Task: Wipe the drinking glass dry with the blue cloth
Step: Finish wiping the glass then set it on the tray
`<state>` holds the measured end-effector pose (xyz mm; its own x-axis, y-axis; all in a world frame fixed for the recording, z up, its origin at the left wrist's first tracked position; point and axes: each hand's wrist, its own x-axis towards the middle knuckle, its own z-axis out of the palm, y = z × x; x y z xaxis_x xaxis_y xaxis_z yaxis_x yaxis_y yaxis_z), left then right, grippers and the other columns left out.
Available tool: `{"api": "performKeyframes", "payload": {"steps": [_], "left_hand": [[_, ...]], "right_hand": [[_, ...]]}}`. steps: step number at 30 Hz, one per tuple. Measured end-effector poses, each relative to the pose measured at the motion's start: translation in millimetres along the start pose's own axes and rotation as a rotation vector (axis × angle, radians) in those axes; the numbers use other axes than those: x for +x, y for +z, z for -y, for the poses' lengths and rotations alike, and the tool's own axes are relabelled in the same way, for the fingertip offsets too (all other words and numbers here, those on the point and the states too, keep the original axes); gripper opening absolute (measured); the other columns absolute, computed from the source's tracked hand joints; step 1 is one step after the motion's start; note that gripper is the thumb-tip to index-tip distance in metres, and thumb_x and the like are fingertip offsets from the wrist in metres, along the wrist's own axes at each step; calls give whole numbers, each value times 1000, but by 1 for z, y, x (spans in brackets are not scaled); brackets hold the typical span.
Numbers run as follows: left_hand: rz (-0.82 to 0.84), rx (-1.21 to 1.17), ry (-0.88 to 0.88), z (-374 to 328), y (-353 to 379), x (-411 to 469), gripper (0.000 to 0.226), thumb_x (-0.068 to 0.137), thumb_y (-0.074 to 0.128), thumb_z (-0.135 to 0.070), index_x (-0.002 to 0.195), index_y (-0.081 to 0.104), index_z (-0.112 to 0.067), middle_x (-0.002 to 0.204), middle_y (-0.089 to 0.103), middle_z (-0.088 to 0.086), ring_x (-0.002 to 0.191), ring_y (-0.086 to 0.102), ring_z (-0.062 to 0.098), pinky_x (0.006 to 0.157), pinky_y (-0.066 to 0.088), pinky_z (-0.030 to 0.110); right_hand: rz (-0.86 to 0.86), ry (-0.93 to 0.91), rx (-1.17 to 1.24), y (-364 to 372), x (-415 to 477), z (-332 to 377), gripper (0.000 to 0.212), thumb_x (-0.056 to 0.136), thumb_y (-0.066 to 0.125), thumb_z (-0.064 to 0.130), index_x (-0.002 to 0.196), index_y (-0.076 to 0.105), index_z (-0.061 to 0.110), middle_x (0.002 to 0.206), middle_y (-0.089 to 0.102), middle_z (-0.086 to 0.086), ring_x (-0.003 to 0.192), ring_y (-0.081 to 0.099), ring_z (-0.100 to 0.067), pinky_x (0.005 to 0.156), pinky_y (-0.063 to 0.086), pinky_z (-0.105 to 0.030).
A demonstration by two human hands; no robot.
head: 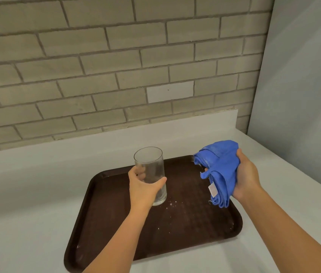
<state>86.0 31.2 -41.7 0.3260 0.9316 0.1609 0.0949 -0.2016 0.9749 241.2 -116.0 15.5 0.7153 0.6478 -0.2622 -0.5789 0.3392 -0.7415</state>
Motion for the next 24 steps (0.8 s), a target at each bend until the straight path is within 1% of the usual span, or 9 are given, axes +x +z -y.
{"api": "performKeyframes", "payload": {"steps": [3, 6, 9, 11, 13, 16, 18, 21, 24], "left_hand": [[-4, -7, -26, 8, 2, 0, 79, 59, 84, -13, 124, 39, -16, 117, 49, -1, 112, 52, 17, 91, 43, 25], [-5, 2, -27, 13, 3, -1, 78, 57, 85, -13, 120, 38, -20, 120, 50, 1, 110, 51, 16, 89, 43, 25], [20, 29, -46, 18, 3, 0, 81, 57, 85, -12, 122, 37, -19, 122, 49, 1, 115, 50, 17, 90, 41, 24], [44, 46, -62, 15, 3, -1, 92, 55, 86, -16, 131, 33, -17, 129, 44, 2, 126, 44, 20, 99, 41, 29], [-43, 126, -48, 0, 1, -9, 107, 52, 88, -23, 139, 27, -19, 144, 31, 5, 137, 27, 21, 111, 32, 40], [-175, 87, 248, -39, 4, -38, 97, 58, 80, -37, 139, 28, -26, 144, 28, -6, 131, 21, 2, 113, 25, 27], [-17, 29, 401, -69, 11, -56, 64, 66, 69, -44, 122, 40, -36, 128, 40, -19, 114, 36, -12, 98, 32, 10], [329, -32, 154, -104, 29, -62, 40, 81, 62, -40, 119, 49, -34, 114, 51, -18, 95, 51, -7, 77, 42, 11], [376, -109, -89, -120, 38, -46, 49, 77, 65, -45, 119, 50, -26, 113, 59, -8, 97, 58, 3, 82, 46, 18]], "right_hand": [[21, 9, 6, 1, 0, -2, 38, 93, 34, 41, 90, 60, 13, 93, 63, -11, 82, 60, -27, 68, 48, -40], [50, 23, 9, 3, 2, -6, 39, 93, 34, 42, 90, 60, 14, 89, 67, -12, 83, 60, -28, 69, 49, -41], [99, 43, 18, 6, 3, -11, 42, 92, 33, 45, 93, 60, 13, 69, 75, -9, 84, 61, -29, 68, 49, -42], [113, 44, 20, 9, 3, -15, 43, 91, 34, 46, 95, 60, 13, 75, 75, -10, 85, 62, -30, 67, 53, -44], [121, 20, 6, 13, 2, -18, 44, 91, 34, 46, 99, 60, 12, 93, 68, -13, 87, 61, -30, 69, 53, -44], [93, -74, -73, 24, -2, -21, 38, 93, 35, 41, 93, 60, 12, 90, 63, -8, 81, 60, -24, 70, 50, -37], [71, -186, -209, 33, -7, -25, 37, 94, 34, 37, 94, 59, 9, 85, 62, -6, 78, 59, -20, 69, 49, -31], [127, -436, -535, 41, -19, -35, 36, 96, 32, 28, 90, 60, 6, 80, 62, -4, 72, 59, -14, 59, 50, -13], [276, -651, -824, 42, -29, -49, 22, 95, 35, 28, 99, 56, 30, 94, 62, 10, 88, 62, 1, 73, 46, -6]]}}
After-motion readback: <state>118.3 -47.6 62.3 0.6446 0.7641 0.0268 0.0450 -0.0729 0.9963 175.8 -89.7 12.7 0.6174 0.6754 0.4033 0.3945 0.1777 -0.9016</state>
